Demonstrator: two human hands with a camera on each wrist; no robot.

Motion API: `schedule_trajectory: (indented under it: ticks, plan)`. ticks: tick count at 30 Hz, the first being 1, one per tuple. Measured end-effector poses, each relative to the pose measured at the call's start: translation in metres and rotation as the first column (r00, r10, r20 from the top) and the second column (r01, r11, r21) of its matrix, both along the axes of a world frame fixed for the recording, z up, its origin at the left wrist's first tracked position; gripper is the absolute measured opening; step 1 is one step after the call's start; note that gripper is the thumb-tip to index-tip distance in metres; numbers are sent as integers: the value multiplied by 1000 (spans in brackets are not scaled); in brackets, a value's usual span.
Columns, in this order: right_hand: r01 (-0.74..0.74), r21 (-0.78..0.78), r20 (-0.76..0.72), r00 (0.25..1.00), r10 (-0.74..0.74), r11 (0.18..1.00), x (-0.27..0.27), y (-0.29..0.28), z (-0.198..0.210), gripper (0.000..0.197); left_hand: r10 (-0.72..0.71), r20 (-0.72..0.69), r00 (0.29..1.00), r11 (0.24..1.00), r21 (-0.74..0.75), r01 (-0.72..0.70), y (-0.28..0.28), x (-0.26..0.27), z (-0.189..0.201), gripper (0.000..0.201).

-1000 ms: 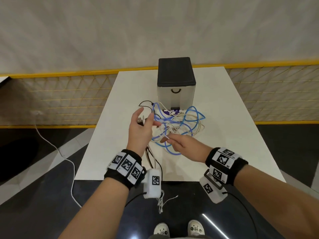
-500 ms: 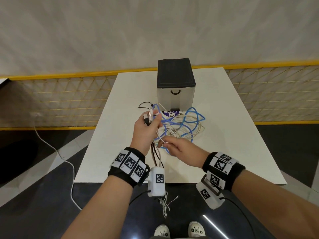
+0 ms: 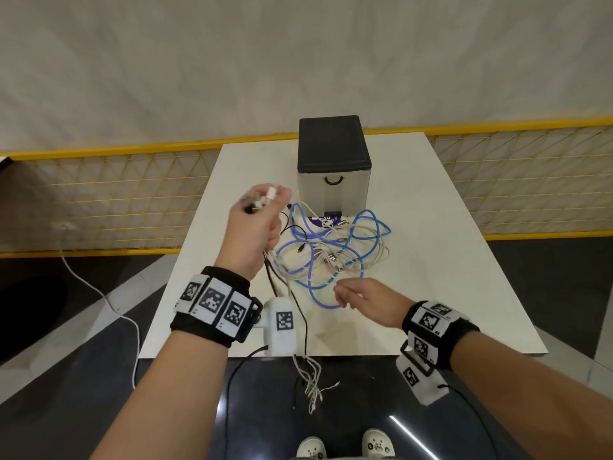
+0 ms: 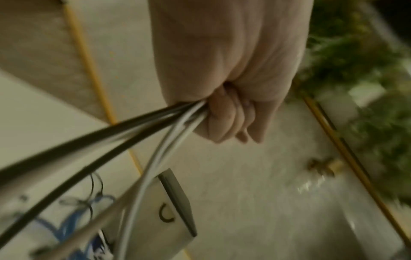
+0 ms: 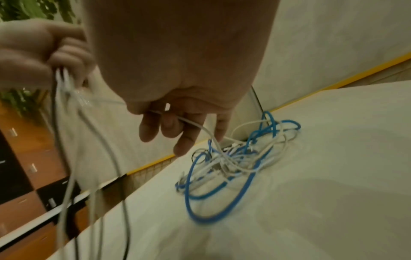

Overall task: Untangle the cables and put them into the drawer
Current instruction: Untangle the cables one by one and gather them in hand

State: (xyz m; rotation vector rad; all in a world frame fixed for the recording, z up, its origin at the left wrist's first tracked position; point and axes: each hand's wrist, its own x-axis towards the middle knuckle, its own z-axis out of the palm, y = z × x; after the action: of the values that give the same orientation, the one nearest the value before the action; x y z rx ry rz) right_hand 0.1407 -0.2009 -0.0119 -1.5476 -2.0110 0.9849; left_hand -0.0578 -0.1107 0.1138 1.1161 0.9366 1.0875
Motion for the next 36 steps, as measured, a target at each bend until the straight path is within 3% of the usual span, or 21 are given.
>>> schedule_trajectory:
  ticks: [2,4,6,7,8,10,12,14,16,19,20,22,24,28,30,33,36]
  plan:
    - [38,78,20,999,-39,996,7,9,13,33,-107,-299,948,994,-36,101,-7,9,-10,12]
    - [89,149,-7,996,-89,985,13,21,27,32,-225,-555,801,974,-114,195,-14,21,-26,29]
    - [109,210,-40,994,-102,972,15,30,39,28,-340,-676,653,933,-159,322,-21,30,-38,38]
    - [107,231,-56,994,-96,967,15,34,43,27,-353,-691,631,924,-154,349,-24,33,-40,38]
    - [106,240,-73,993,-91,965,15,36,46,25,-334,-677,656,931,-127,343,-25,34,-40,36]
    - [123,218,-124,987,-97,968,15,37,47,27,-223,-575,787,967,-31,251,-26,33,-28,27]
    - [148,151,-142,982,-127,977,19,33,40,29,-55,-440,896,994,59,90,-22,28,-12,22]
    - [161,54,-94,983,-156,985,27,27,24,30,86,-279,956,991,124,-53,-13,16,0,21]
    - [183,-23,-74,980,-184,983,34,22,13,31,182,-237,954,973,180,-141,-3,3,5,28]
    - [225,28,-70,972,-223,974,31,25,19,33,331,-367,869,918,339,-207,-3,-6,3,7]
    - [224,69,-59,974,-220,972,27,27,26,33,356,-396,846,899,393,-195,-7,-5,0,18]
    - [183,152,-40,983,-179,971,19,33,39,32,280,-443,851,907,414,-83,-19,3,-10,41]
    - [125,210,-7,992,-126,970,11,37,51,30,128,-494,860,934,352,63,-30,17,-23,49]
    - [50,323,40,997,-66,945,6,42,73,27,10,-596,803,956,240,167,-42,38,-43,23]
    - [31,337,60,997,-54,941,9,42,79,19,11,-595,804,957,239,164,-41,37,-49,26]
    - [49,271,-38,998,-41,961,14,39,70,21,80,-528,845,948,303,100,-39,31,-44,26]
    - [134,179,-115,987,-114,975,22,33,48,27,257,-391,884,923,371,-104,-37,24,-31,22]
